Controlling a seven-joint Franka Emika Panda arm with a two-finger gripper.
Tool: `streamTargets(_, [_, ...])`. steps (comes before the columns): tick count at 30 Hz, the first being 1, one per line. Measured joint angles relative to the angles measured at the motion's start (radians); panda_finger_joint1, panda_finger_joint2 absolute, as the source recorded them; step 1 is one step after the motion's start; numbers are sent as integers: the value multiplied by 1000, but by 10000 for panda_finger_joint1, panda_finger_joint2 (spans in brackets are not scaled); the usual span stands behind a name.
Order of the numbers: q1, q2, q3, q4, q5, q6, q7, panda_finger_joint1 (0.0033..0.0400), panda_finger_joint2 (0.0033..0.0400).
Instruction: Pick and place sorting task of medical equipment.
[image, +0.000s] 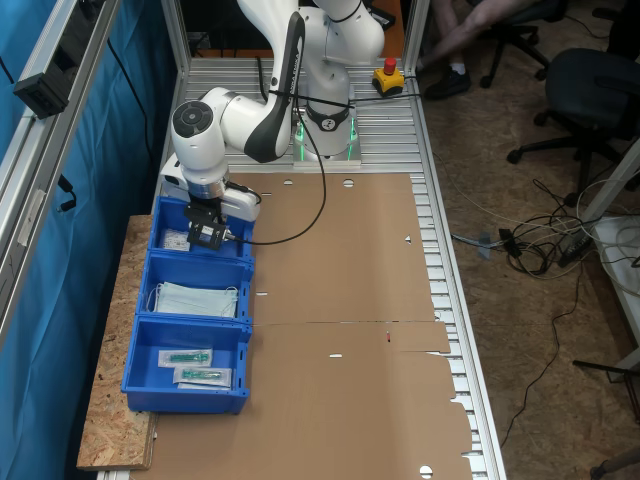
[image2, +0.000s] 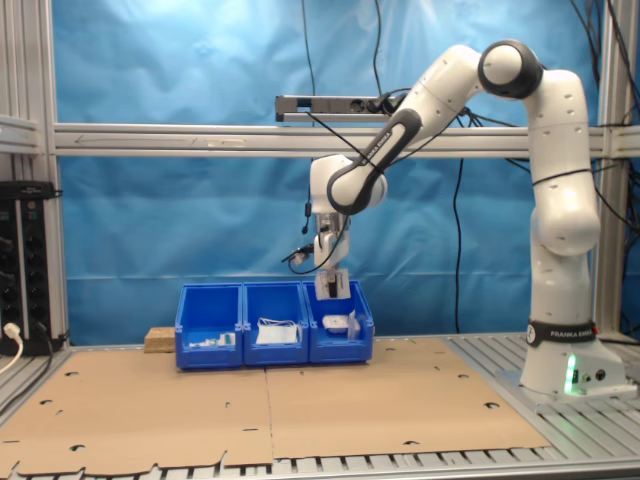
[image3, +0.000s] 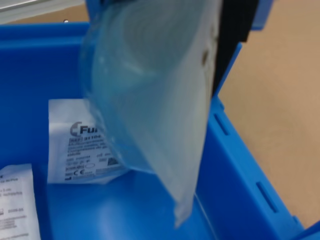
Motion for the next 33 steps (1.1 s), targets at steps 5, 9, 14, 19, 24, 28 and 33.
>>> streamTargets(5, [-1, 6, -4, -1, 2, 34, 6, 61, 61])
streamTargets(9, [-1, 9, -4, -2, 4, 60, 12, 61, 61])
streamTargets(14, [-1, 10, -4, -2, 5, 76, 14, 61, 61])
streamTargets(19, [-1, 12, -5, -2, 6, 89, 14, 61, 61])
streamTargets(24, [-1, 12, -5, -2, 7, 100, 14, 61, 61])
streamTargets(28, [-1, 12, -5, -2, 7, 104, 15, 61, 61])
streamTargets(33, [-1, 12, -5, -2, 7, 111, 15, 90, 90])
